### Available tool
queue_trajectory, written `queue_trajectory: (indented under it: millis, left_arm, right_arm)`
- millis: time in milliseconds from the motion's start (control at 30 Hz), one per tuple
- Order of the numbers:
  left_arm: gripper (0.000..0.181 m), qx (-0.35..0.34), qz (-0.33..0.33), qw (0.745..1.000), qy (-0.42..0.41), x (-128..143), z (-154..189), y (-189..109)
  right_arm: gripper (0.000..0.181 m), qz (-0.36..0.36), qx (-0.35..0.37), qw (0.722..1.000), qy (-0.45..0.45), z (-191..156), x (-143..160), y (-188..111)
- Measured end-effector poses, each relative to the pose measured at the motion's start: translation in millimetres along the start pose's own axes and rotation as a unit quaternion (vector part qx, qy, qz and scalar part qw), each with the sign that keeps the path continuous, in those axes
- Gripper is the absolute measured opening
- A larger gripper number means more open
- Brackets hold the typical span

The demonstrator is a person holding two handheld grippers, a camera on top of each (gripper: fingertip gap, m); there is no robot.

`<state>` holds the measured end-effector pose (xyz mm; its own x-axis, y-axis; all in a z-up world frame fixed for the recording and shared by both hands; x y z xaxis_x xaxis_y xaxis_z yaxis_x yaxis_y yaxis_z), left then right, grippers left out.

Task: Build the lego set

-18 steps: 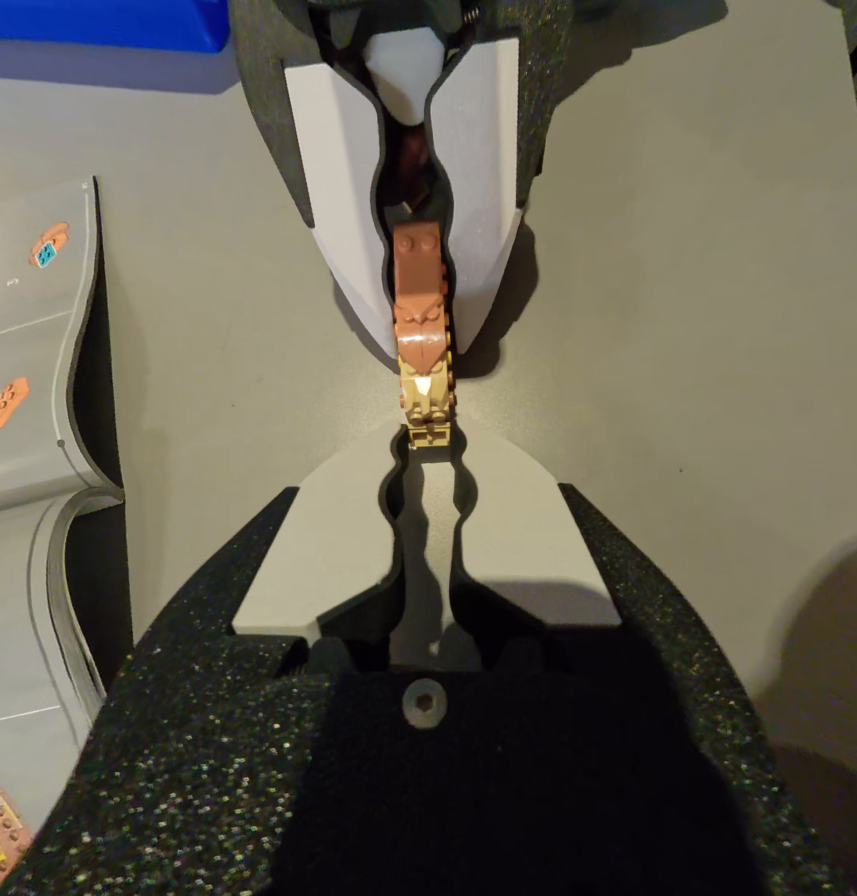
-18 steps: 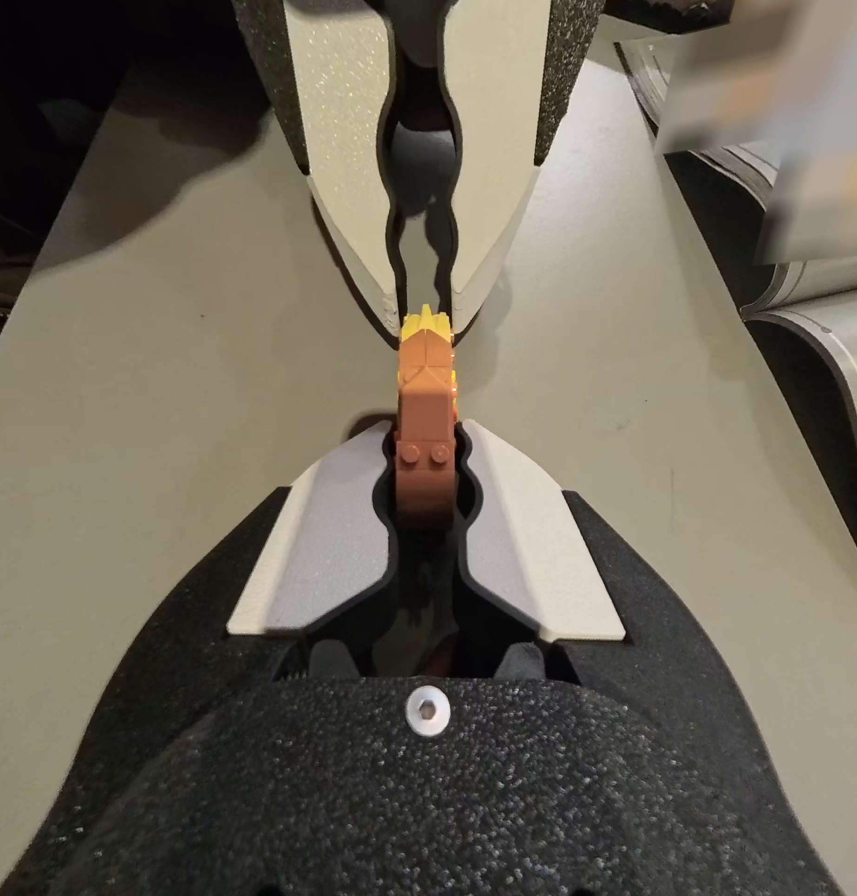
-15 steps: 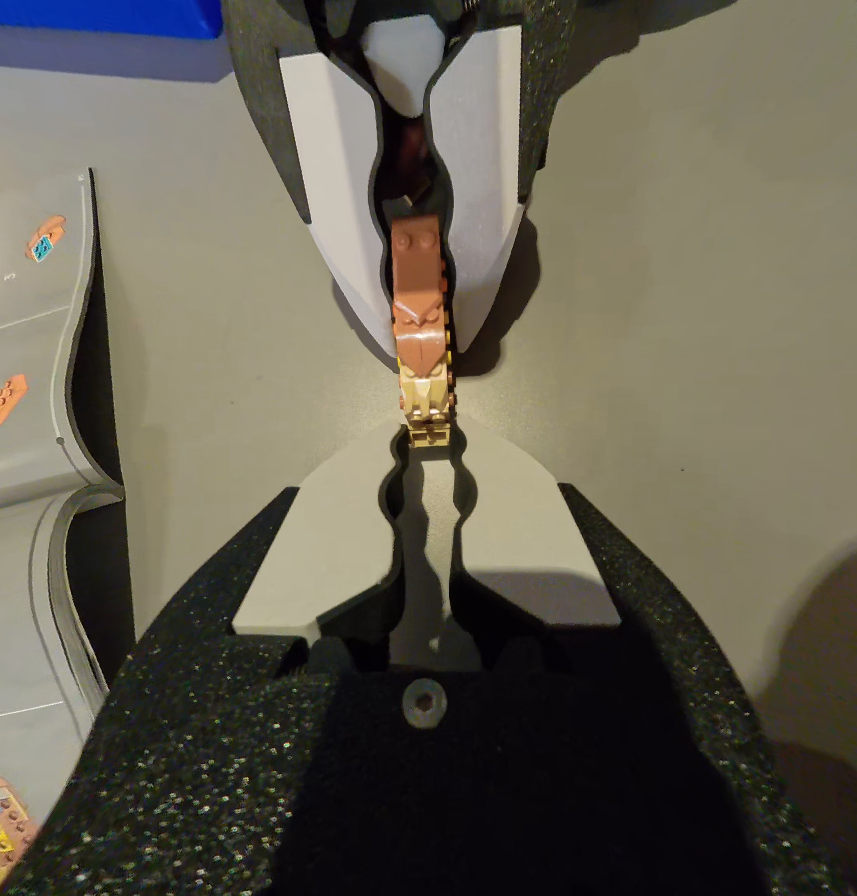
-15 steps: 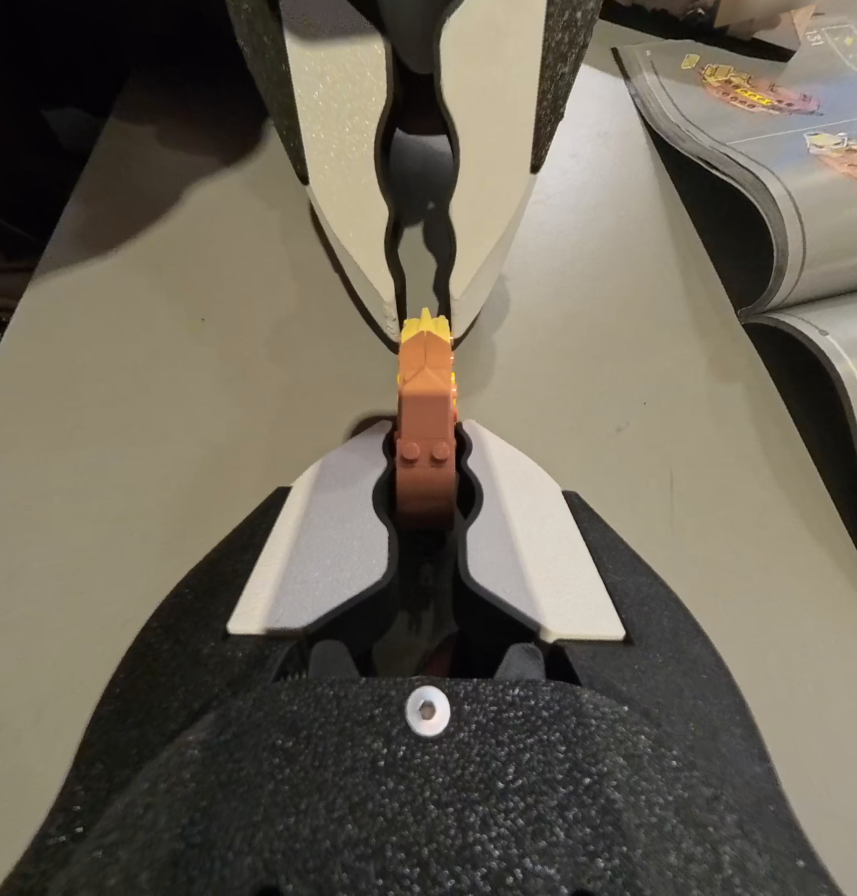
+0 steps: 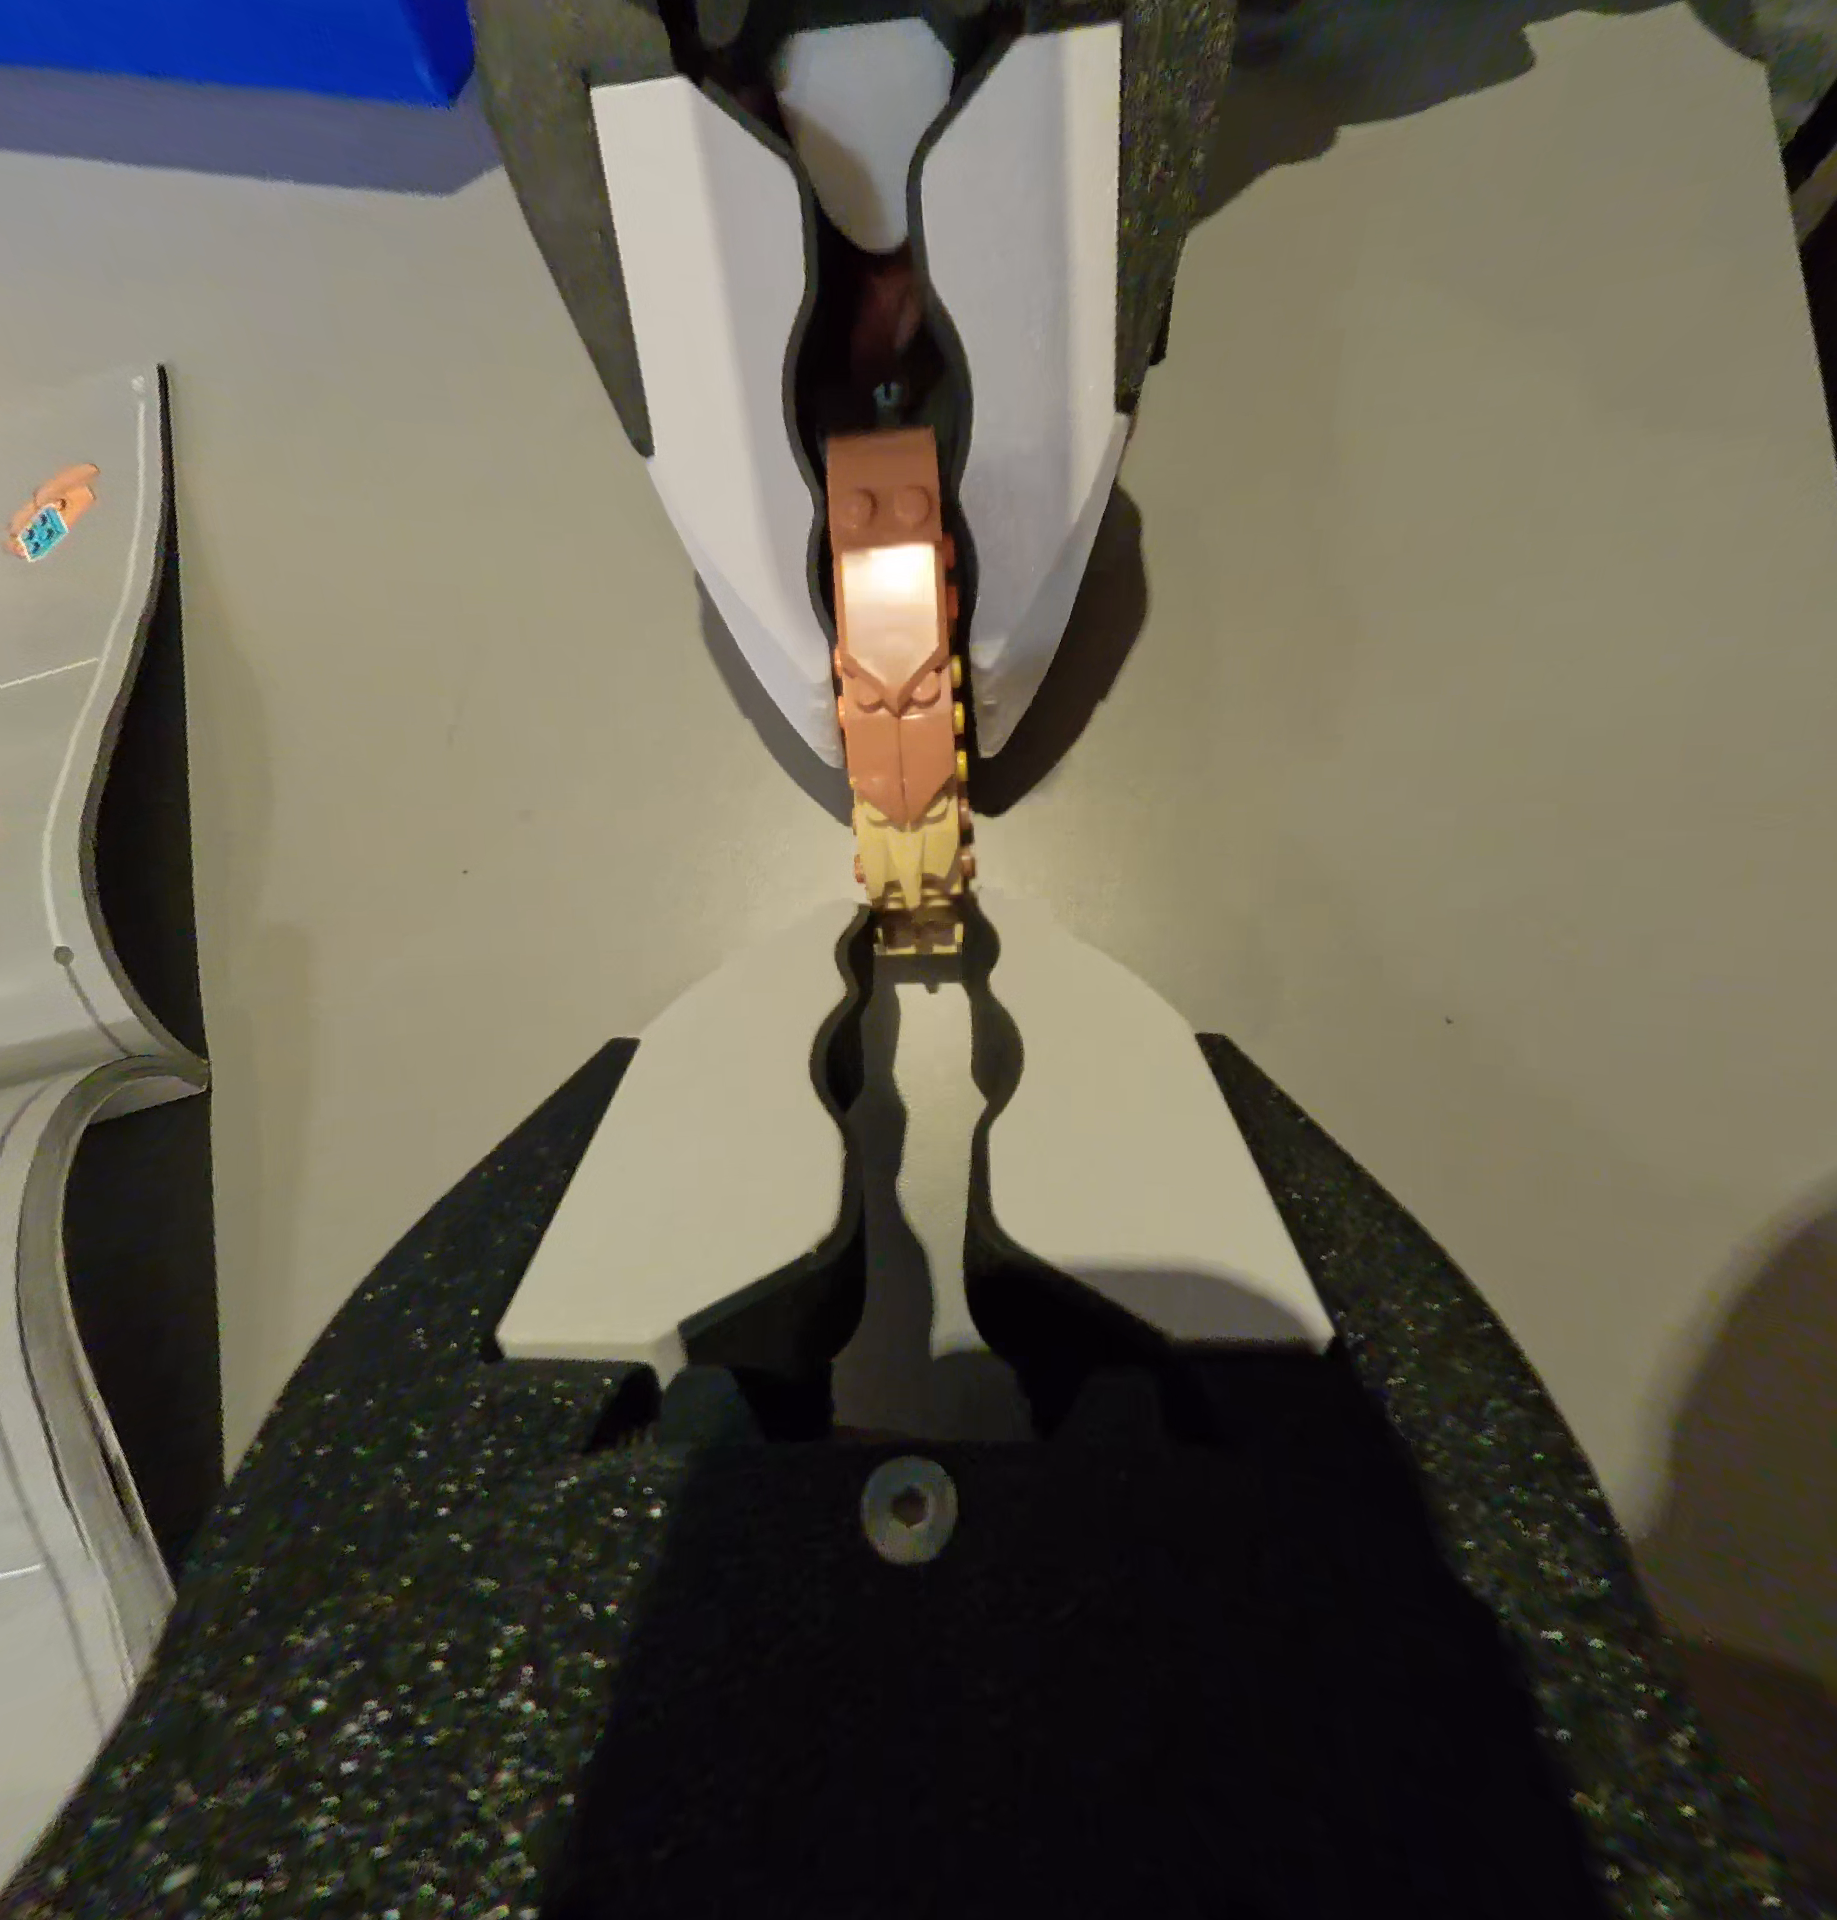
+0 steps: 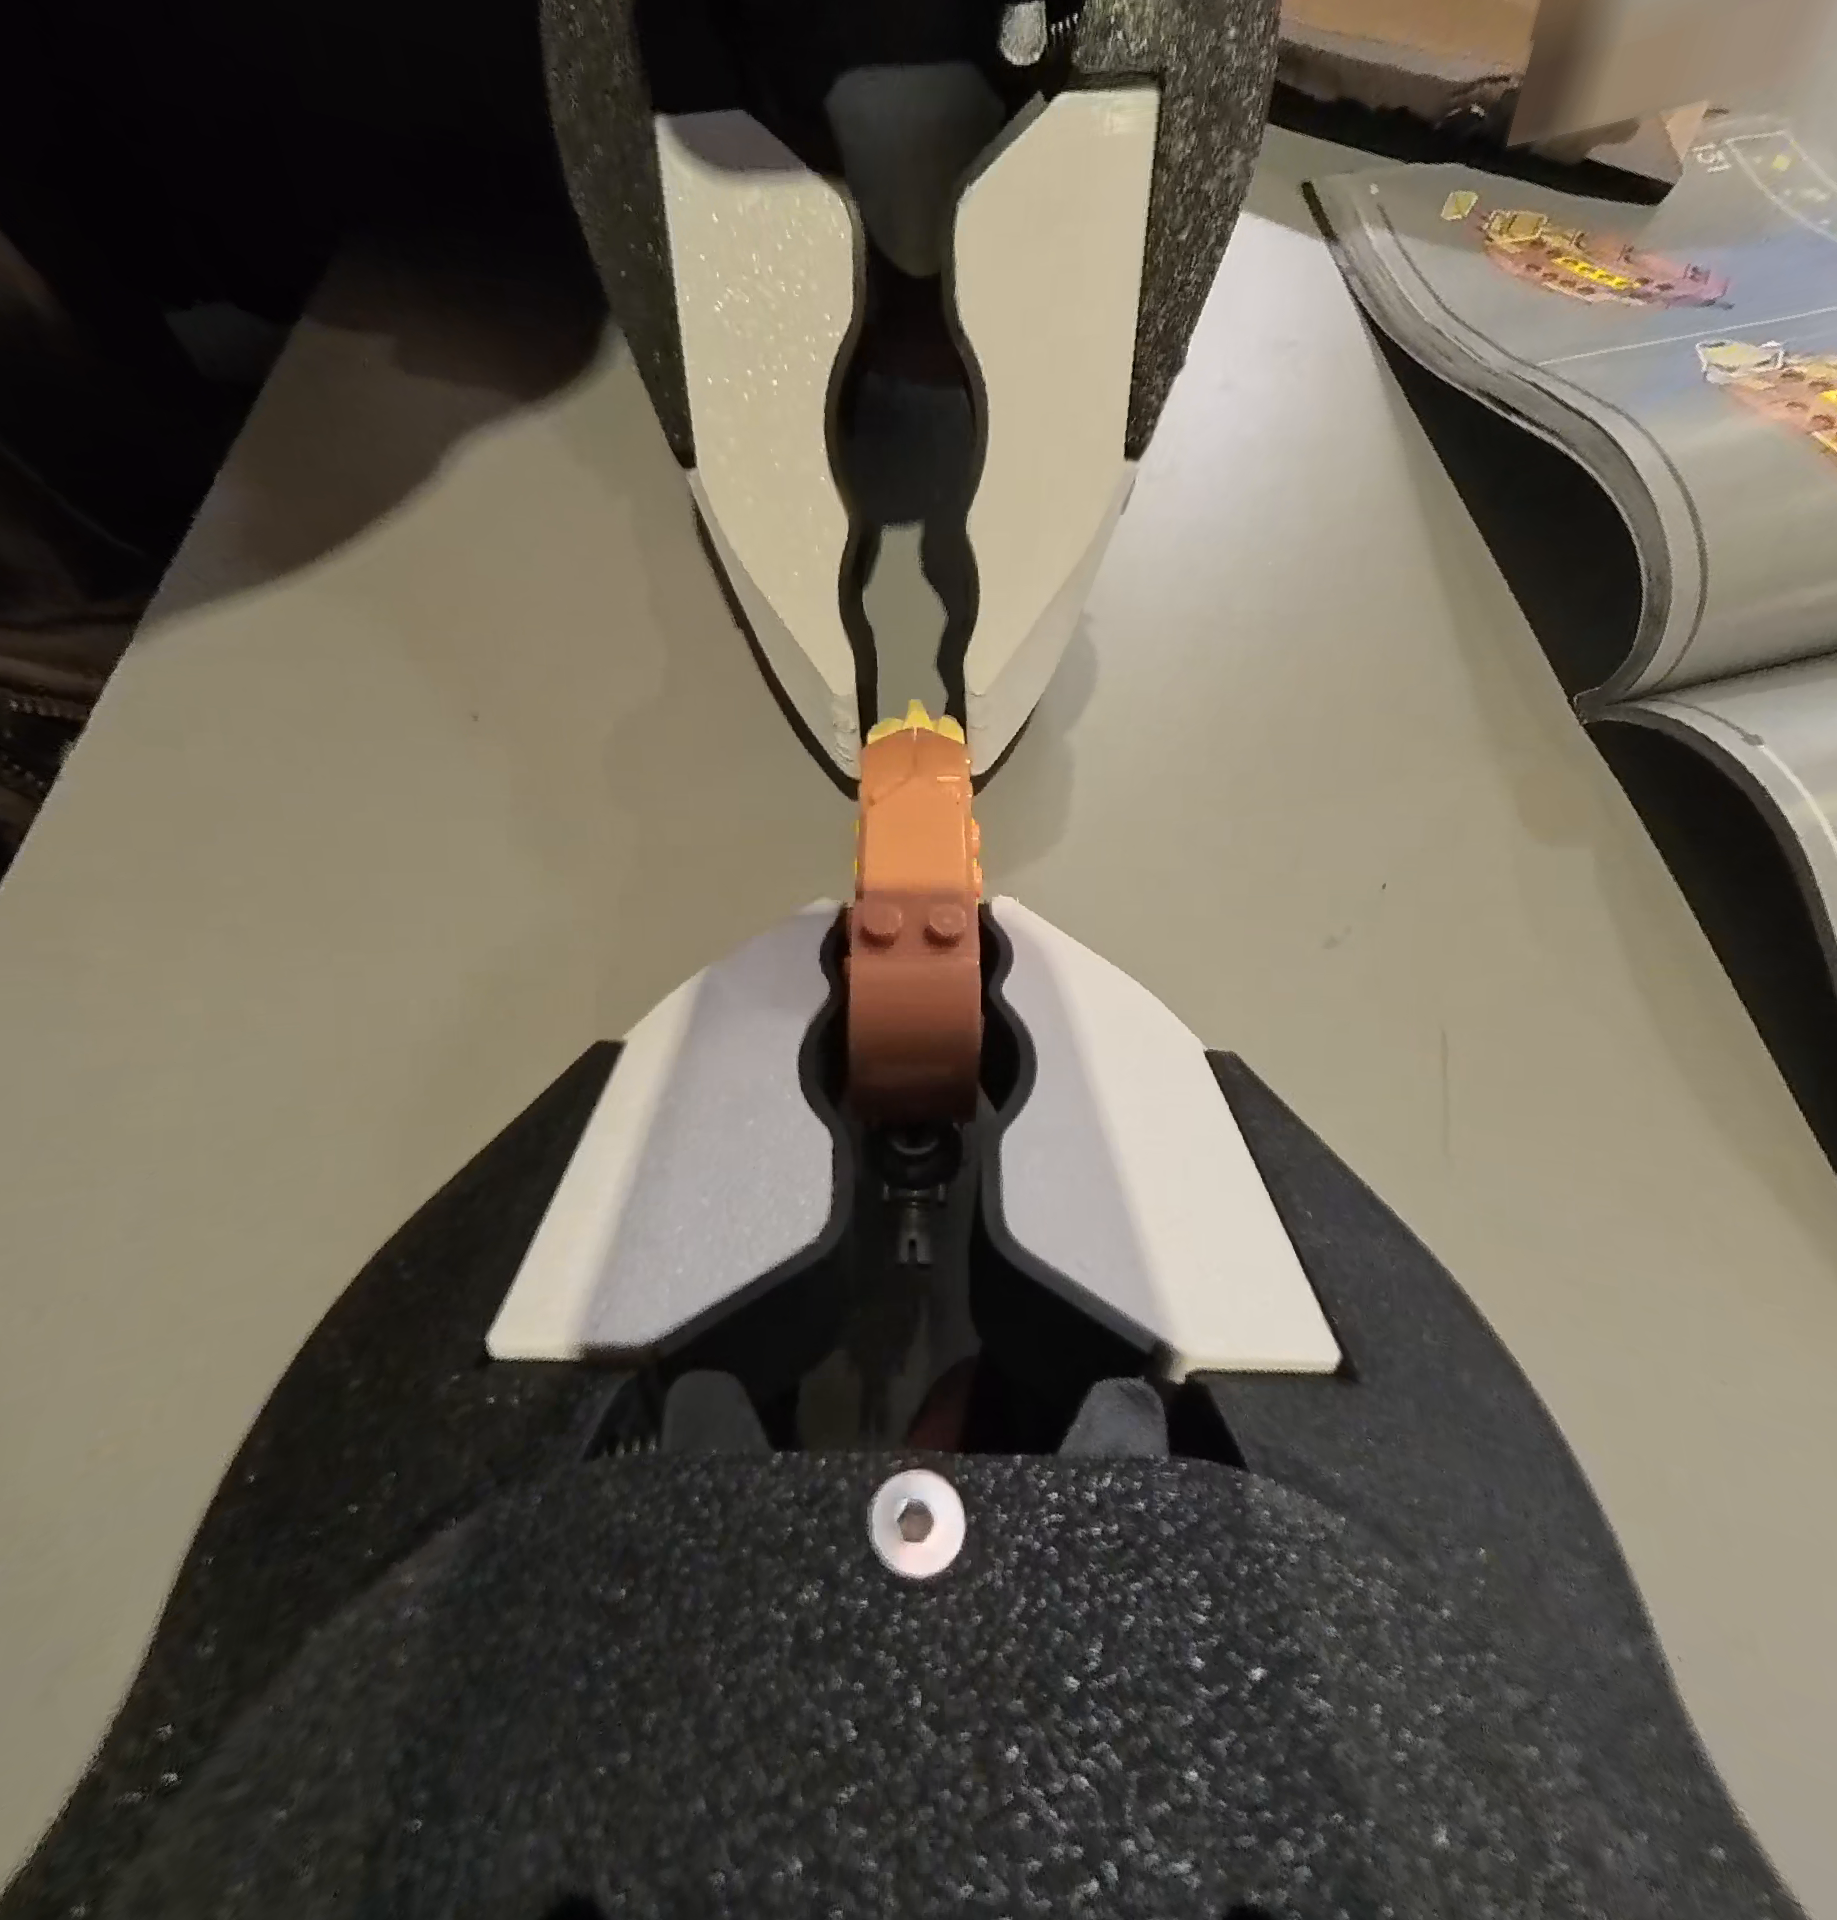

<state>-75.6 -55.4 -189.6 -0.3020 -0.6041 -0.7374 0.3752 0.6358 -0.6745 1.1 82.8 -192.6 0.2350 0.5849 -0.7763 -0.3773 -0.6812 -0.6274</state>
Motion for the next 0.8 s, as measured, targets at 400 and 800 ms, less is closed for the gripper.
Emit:
queue_trajectory:
  millis: [400, 800]
  left_arm:
    - [0.02, -0.01, 0.077, 0.997, -0.021, -5.4, -4.2, -14.8]
    - [0.041, -0.003, 0.184, 0.98, -0.079, -6.6, -13.4, -38.7]
  right_arm:
    - [0.022, 0.066, 0.008, 0.998, 0.017, 3.4, -1.3, -11.6]
    - [0.021, 0.178, 0.019, 0.982, 0.053, 8.0, -10.7, -23.3]
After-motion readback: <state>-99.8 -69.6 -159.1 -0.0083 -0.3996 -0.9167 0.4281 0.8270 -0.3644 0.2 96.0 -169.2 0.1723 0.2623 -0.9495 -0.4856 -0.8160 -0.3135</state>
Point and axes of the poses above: each gripper's, where its closed fingertips meet, y out along the fingers, x out of its underside, z = x × y across the jaws, the point moved 9 cm from there along -y, back along the fingers, and after that the axes turned 6 degrees about -y, right-handed, at the moved point
